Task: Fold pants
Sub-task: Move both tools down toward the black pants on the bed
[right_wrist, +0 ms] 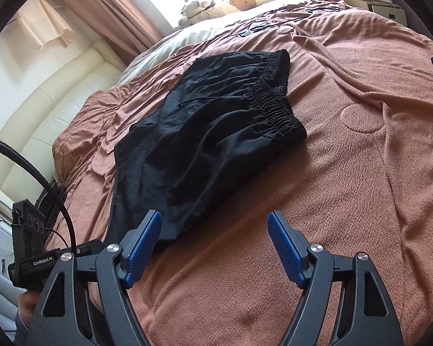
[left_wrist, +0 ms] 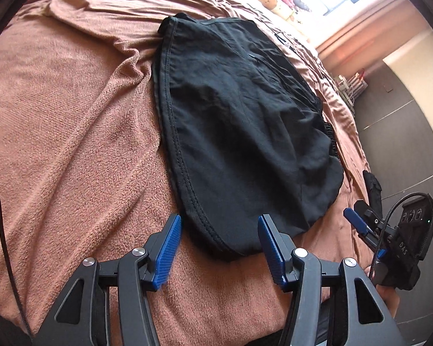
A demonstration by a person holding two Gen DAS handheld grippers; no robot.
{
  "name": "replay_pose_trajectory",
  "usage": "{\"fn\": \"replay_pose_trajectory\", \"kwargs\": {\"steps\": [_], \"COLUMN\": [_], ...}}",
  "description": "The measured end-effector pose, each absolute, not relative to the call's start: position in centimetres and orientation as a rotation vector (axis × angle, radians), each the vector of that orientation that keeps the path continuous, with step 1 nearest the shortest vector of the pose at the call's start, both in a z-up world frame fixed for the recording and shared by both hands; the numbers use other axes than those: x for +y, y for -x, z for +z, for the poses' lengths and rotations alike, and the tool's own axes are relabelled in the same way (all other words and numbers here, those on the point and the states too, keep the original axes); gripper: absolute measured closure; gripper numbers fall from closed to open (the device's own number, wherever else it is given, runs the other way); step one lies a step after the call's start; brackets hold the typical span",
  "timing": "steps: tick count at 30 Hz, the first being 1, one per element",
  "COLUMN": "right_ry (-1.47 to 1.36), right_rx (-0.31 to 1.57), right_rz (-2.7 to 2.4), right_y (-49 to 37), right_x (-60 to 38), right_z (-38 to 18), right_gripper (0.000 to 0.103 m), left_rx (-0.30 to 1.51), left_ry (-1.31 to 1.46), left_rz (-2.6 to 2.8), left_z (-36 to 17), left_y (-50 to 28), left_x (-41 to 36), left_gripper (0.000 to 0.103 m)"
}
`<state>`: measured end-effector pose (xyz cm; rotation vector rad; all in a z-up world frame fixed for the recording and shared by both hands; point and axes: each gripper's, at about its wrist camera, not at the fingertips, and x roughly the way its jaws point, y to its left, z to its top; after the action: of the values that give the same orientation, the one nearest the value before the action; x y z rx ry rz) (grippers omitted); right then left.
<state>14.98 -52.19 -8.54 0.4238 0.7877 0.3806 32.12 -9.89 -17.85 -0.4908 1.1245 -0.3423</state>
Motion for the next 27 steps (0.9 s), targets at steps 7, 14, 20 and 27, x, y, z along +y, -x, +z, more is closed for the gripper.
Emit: {"fn": "replay_pose_trajectory", "kwargs": {"steps": [7,14,20,27], "right_ry": [-0.452,-0.539,-0.566,-0.608], "right_rx": [0.810,0.845,0.875,0.876], "right_rz": [0.393,0.373,0.365,0.359], "right_y": [-17.3,-19.0,-19.0,-19.3], "right_x": [-52.1,-52.7,-52.9,-53.4], "right_z": [-9.5,-10.6,-11.1,-11.1], "right_gripper": [0.028,0.028,0.028,0.028], "left_rx": [1.128,1.119,1.108,1.102], "left_ry": [0.571,0.572,0.526,0.535], "left_rz": [-0.327,-0.277,-0.242,-0.231], "left_z": [-18.8,-18.5,-18.6,-19.0], "left_y": [-34.0,-33.4,-33.9,-35.5], "left_x": [-9.4,-8.6,-8.8,-9.2], "left_gripper": [0.051,0.057,0.057,0.053]}}
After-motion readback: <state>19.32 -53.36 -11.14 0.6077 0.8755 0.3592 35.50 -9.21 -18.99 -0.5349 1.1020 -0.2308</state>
